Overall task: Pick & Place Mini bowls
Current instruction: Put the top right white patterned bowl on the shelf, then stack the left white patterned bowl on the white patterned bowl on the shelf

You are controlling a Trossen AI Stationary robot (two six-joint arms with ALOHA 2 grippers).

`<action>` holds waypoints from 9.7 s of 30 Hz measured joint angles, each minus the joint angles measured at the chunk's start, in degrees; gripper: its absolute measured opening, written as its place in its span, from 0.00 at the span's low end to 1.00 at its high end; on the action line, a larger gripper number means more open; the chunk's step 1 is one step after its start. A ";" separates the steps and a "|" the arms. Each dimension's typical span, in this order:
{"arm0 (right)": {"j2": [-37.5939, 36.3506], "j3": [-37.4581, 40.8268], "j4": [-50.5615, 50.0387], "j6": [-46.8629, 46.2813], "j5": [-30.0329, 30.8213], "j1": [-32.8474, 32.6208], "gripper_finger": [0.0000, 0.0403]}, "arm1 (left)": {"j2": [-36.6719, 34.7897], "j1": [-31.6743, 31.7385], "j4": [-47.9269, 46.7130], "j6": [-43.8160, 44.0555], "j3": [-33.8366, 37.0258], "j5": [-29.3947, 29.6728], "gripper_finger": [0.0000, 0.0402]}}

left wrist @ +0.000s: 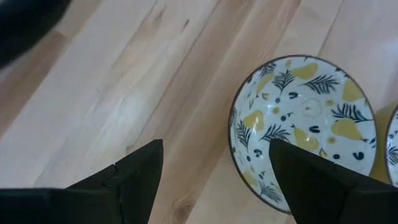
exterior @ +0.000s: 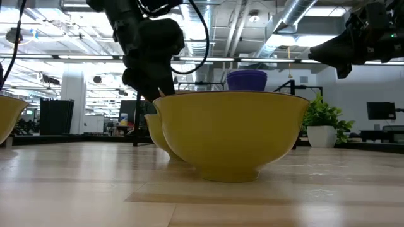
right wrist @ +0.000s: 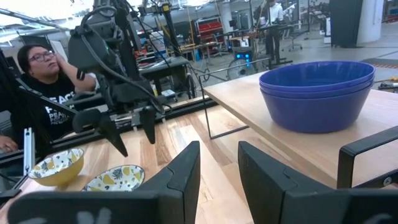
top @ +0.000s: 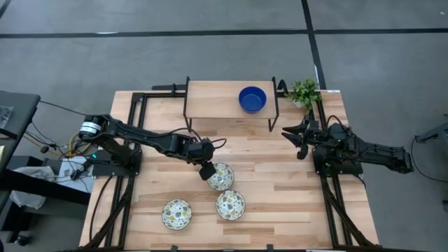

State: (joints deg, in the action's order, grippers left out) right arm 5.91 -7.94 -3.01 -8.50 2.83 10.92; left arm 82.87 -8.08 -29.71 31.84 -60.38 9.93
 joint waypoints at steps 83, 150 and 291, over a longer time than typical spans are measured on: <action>0.00 0.00 -0.02 0.01 -0.02 0.02 0.24 | 5.39 1.96 1.62 -0.12 0.23 -5.98 0.03; 0.00 0.00 -0.02 -0.49 0.02 0.00 0.24 | 2.68 41.50 -16.77 -1.61 -41.47 -10.42 0.02; 0.00 0.00 -0.02 -0.43 0.00 0.00 0.24 | -3.70 -30.58 -25.24 -5.61 -11.28 -14.48 0.52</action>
State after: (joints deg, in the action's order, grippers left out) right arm 5.91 -7.94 -3.03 -8.93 2.83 10.92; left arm 79.17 -38.65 -54.95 26.23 -71.66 -4.55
